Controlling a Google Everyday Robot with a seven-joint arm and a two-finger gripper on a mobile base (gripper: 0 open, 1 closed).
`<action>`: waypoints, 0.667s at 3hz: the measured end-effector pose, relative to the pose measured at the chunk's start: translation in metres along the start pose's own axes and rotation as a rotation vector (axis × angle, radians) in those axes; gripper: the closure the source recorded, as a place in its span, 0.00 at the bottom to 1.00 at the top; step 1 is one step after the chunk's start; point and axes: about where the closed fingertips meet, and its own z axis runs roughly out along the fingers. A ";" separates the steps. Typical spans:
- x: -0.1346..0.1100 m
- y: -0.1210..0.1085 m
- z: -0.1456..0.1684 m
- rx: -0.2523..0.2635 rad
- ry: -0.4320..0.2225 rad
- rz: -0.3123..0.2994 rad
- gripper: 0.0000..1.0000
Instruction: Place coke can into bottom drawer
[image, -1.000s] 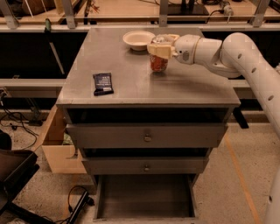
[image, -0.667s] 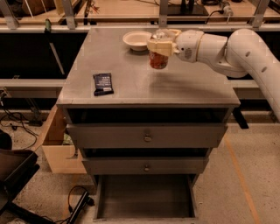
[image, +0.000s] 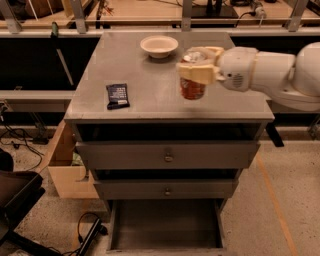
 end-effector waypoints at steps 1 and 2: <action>0.029 0.039 -0.068 -0.016 0.049 -0.002 1.00; 0.071 0.061 -0.132 0.003 0.088 0.047 1.00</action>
Offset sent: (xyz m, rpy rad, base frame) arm -0.1760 -0.1691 -0.1177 -0.0654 0.1661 -0.0662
